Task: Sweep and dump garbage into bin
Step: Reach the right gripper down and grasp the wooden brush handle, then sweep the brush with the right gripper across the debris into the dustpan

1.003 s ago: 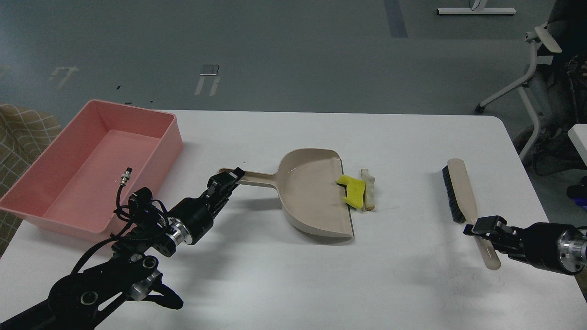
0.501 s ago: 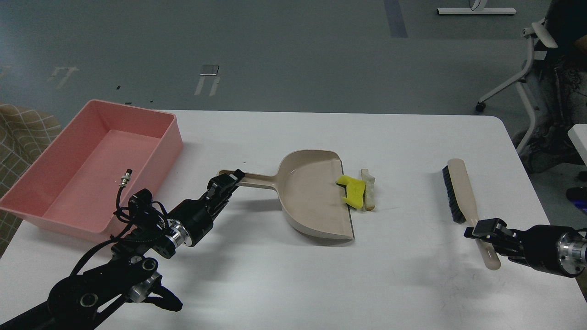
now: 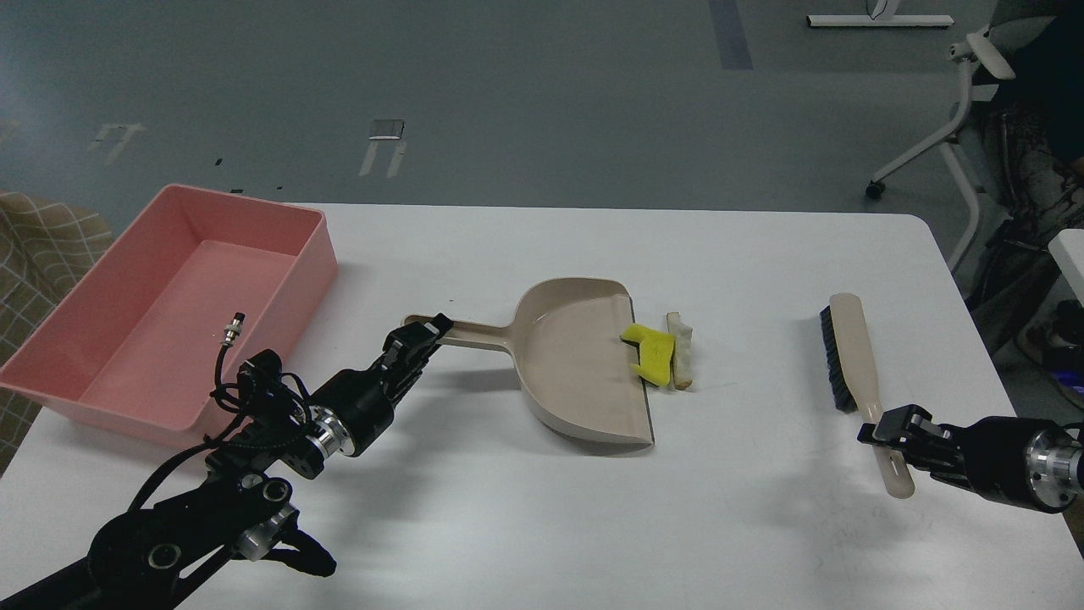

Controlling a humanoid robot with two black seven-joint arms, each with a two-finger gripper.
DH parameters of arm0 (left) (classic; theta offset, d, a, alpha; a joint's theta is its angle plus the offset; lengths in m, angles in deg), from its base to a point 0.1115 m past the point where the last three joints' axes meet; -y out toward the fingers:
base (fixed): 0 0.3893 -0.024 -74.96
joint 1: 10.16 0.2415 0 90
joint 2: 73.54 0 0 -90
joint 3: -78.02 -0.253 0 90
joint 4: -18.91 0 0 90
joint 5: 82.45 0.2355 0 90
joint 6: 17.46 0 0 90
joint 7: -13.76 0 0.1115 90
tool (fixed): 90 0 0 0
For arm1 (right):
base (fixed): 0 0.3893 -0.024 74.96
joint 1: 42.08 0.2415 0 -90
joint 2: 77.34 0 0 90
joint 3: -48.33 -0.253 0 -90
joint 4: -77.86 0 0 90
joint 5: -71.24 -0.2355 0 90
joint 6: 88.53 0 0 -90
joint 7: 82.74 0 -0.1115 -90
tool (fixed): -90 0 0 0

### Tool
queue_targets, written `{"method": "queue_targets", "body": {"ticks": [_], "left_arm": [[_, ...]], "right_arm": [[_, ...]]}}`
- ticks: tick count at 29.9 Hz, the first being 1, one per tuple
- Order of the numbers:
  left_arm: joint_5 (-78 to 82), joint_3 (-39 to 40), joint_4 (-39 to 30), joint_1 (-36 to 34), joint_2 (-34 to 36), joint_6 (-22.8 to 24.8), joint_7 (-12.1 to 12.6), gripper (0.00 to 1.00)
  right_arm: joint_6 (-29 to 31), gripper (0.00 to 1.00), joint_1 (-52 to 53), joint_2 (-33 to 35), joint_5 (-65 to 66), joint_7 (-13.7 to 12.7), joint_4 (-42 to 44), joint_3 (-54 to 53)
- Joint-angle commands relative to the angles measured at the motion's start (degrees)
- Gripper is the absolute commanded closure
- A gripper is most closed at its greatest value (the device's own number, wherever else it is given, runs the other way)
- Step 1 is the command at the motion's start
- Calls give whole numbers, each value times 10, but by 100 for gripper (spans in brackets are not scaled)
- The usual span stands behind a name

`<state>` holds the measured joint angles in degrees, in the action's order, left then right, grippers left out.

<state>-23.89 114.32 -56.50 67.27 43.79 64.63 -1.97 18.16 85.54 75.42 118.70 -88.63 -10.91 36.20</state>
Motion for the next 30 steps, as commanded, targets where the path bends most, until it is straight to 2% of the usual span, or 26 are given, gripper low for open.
{"method": "queue_targets", "body": {"ticks": [1, 2, 4, 12, 21, 24, 30], "left_arm": [[0, 0, 0, 0, -1, 0, 1, 100], [0, 0, 0, 0, 0, 0, 1, 100], [0, 0, 0, 0, -1, 0, 0, 100], [1, 0, 0, 0, -1, 0, 1, 100], [1, 0, 0, 1, 0, 0, 0, 100], [6, 0, 1, 0, 2, 0, 0, 100], [39, -4, 6, 0, 0, -1, 0, 100]], "right_arm": [[0, 81, 0, 0, -1, 0, -2, 0], [0, 90, -1, 0, -1, -1, -3, 0], [0, 100, 0, 0, -1, -7, -3, 0], [1, 100, 2, 5, -2, -12, -11, -7], [39, 100, 64, 1, -2, -18, -16, -10], [58, 100, 78, -23, -1, -36, -10, -8], [93, 100, 78, -72, -1, -40, -8, -6]]}}
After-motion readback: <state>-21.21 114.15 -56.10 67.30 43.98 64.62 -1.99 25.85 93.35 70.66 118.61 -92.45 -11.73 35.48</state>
